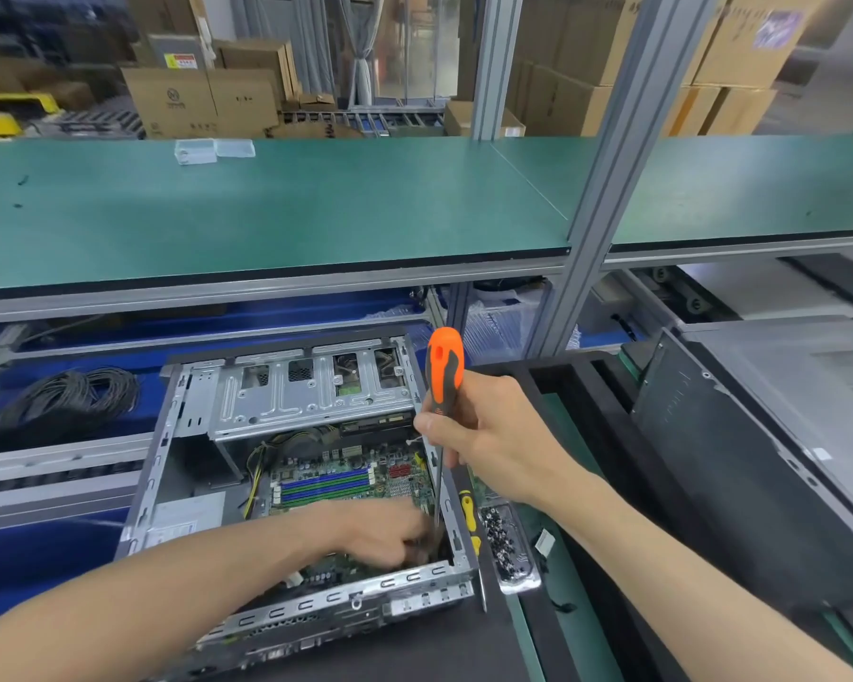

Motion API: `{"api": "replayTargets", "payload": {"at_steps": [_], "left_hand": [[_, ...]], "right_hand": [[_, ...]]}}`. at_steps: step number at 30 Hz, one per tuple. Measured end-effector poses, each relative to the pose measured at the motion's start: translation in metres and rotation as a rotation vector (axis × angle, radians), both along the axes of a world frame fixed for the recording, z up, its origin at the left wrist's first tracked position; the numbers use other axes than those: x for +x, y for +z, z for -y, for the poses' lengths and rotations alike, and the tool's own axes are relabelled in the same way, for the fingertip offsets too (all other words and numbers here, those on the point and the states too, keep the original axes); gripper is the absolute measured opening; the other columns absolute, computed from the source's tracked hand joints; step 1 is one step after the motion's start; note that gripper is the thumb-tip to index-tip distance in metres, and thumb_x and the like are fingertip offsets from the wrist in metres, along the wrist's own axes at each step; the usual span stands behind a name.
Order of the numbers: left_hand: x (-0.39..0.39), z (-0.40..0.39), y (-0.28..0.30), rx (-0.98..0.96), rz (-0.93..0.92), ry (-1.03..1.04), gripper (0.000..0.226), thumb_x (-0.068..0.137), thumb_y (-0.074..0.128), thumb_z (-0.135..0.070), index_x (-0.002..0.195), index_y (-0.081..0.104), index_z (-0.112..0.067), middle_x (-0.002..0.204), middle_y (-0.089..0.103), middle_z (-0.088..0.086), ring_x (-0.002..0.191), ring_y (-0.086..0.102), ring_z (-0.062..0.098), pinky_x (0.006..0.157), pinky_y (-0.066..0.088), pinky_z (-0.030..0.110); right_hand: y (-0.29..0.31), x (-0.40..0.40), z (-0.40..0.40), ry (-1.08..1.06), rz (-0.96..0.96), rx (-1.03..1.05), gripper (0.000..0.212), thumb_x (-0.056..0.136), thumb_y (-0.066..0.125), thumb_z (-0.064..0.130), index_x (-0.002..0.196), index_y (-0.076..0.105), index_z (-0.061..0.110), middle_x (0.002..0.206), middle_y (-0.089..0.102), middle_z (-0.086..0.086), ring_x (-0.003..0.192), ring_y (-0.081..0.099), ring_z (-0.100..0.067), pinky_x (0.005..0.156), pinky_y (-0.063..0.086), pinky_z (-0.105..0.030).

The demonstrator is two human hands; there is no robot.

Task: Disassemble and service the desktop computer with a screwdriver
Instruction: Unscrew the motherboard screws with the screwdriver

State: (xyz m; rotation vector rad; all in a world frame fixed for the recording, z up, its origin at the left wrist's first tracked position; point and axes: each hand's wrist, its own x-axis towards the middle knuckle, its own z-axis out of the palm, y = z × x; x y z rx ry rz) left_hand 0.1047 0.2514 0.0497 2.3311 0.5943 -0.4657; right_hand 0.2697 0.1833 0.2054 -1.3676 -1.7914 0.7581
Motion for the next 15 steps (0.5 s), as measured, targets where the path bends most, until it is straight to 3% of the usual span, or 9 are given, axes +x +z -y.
{"api": "replayTargets", "payload": {"at_steps": [2, 4, 6, 8, 11, 13, 15], "left_hand": [[-0.008, -0.007, 0.004, -0.125, 0.12, 0.201, 0.027, 0.095, 0.047, -0.03, 0.069, 0.042, -0.032, 0.066, 0.044, -0.011, 0.052, 0.042, 0.001, 0.055, 0.037, 0.025], [-0.02, -0.012, 0.011, -0.392, 0.273, 0.5, 0.023, 0.084, 0.048, -0.031, 0.066, 0.037, -0.021, 0.058, 0.035, -0.005, 0.046, 0.031, 0.017, 0.047, 0.032, 0.025], [-0.03, -0.013, 0.015, -0.653, 0.438, 0.714, 0.02, 0.074, 0.047, -0.021, 0.065, 0.029, -0.018, 0.053, 0.021, -0.001, 0.043, 0.014, 0.015, 0.04, 0.02, 0.019], [-0.034, -0.006, 0.021, -0.753, 0.585, 0.787, 0.014, 0.065, 0.043, -0.015, 0.062, 0.03, -0.017, 0.054, 0.017, 0.001, 0.045, 0.01, 0.013, 0.041, 0.016, 0.017], [-0.035, 0.005, 0.032, -0.693, 0.692, 0.836, 0.007, 0.065, 0.045, -0.016, 0.061, 0.041, -0.012, 0.054, 0.018, 0.002, 0.046, 0.01, 0.014, 0.044, 0.016, 0.019], [-0.035, 0.013, 0.036, -0.482, 0.697, 0.797, 0.006, 0.078, 0.056, -0.019, 0.076, 0.054, -0.014, 0.052, 0.023, 0.005, 0.044, 0.014, 0.017, 0.045, 0.017, 0.023], [-0.034, 0.02, 0.036, -0.228, 0.641, 0.711, 0.009, 0.087, 0.066, -0.033, 0.09, 0.064, -0.025, 0.048, 0.034, -0.003, 0.042, 0.024, 0.018, 0.044, 0.021, 0.025]], "right_hand": [[-0.001, -0.002, -0.003, -0.007, -0.005, 0.007, 0.016, 0.094, 0.066, 0.025, 0.085, 0.058, 0.015, 0.068, 0.064, 0.004, 0.053, 0.063, -0.013, 0.06, 0.053, -0.035], [-0.002, -0.005, -0.005, -0.018, -0.01, 0.011, 0.015, 0.094, 0.067, 0.024, 0.085, 0.058, 0.015, 0.064, 0.062, 0.007, 0.052, 0.063, -0.013, 0.06, 0.054, -0.034], [-0.002, -0.008, -0.007, -0.027, -0.024, 0.005, 0.015, 0.094, 0.067, 0.023, 0.086, 0.059, 0.013, 0.066, 0.063, 0.003, 0.054, 0.064, -0.015, 0.064, 0.055, -0.043], [0.0, -0.011, -0.01, -0.033, -0.039, -0.009, 0.016, 0.095, 0.066, 0.022, 0.088, 0.059, 0.009, 0.071, 0.066, -0.004, 0.055, 0.065, -0.018, 0.067, 0.056, -0.049], [0.005, -0.015, -0.014, -0.036, -0.05, -0.009, 0.018, 0.096, 0.066, 0.021, 0.089, 0.059, 0.006, 0.073, 0.067, -0.009, 0.056, 0.065, -0.021, 0.068, 0.056, -0.048], [0.009, -0.018, -0.016, -0.038, -0.049, 0.002, 0.017, 0.096, 0.066, 0.02, 0.088, 0.059, 0.007, 0.073, 0.067, -0.011, 0.057, 0.065, -0.021, 0.067, 0.056, -0.046], [0.012, -0.02, -0.018, -0.039, -0.05, 0.007, 0.017, 0.096, 0.065, 0.022, 0.087, 0.06, 0.008, 0.07, 0.066, -0.01, 0.058, 0.065, -0.021, 0.069, 0.056, -0.046]]}}
